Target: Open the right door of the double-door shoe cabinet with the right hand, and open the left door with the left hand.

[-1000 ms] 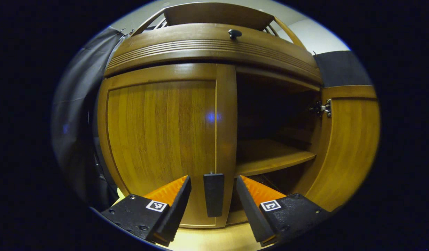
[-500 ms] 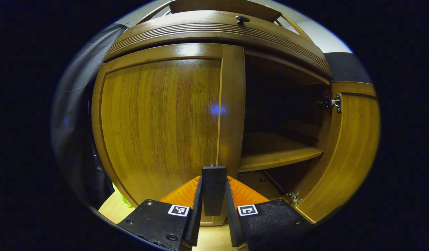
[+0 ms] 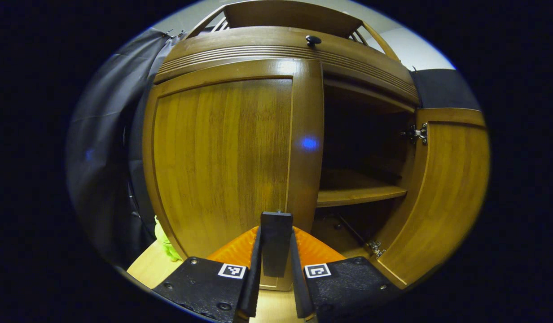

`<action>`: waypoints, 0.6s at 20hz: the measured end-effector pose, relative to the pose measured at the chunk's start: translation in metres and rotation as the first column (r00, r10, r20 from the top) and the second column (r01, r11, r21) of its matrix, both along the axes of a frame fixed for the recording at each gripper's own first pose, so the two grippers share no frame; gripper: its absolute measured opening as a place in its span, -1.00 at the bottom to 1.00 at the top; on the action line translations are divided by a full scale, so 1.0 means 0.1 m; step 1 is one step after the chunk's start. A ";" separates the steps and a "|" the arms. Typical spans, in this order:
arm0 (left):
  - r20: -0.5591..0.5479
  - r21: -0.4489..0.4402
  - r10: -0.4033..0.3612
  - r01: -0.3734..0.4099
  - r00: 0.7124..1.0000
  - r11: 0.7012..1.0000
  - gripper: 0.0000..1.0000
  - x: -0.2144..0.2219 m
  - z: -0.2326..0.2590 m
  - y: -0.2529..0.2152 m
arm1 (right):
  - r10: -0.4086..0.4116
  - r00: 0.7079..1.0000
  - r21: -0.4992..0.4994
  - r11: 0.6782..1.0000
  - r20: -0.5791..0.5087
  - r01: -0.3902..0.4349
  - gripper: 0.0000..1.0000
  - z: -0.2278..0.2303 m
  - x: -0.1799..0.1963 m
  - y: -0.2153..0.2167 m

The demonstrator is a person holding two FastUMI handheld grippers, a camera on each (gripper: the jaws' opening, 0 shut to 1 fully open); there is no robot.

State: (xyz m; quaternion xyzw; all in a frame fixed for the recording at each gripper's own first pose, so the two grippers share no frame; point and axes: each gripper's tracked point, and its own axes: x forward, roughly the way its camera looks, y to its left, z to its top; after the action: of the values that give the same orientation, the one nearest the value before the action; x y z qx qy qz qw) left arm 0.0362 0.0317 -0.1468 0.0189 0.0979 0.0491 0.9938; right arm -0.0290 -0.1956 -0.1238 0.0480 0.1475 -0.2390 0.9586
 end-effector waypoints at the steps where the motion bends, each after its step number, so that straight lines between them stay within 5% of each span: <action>1: -0.001 -0.003 0.005 -0.005 1.000 1.000 -0.33 -0.08 0.00 0.02 | 0.024 1.000 0.004 1.000 0.000 -0.024 -0.87 -0.02 0.07 0.01; 12: 0.009 -0.050 0.136 -0.135 0.991 0.990 -0.50 -0.83 0.07 0.23 | 0.245 0.969 0.041 0.969 -0.018 -0.244 -0.86 -0.20 0.71 0.11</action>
State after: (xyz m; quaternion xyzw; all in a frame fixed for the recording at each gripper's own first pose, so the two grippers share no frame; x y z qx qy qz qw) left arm -0.0471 0.0545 -0.1400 -0.0124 0.0940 0.1143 0.9889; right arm 0.0421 -0.1842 -0.1436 0.0452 0.1677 -0.1168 0.9779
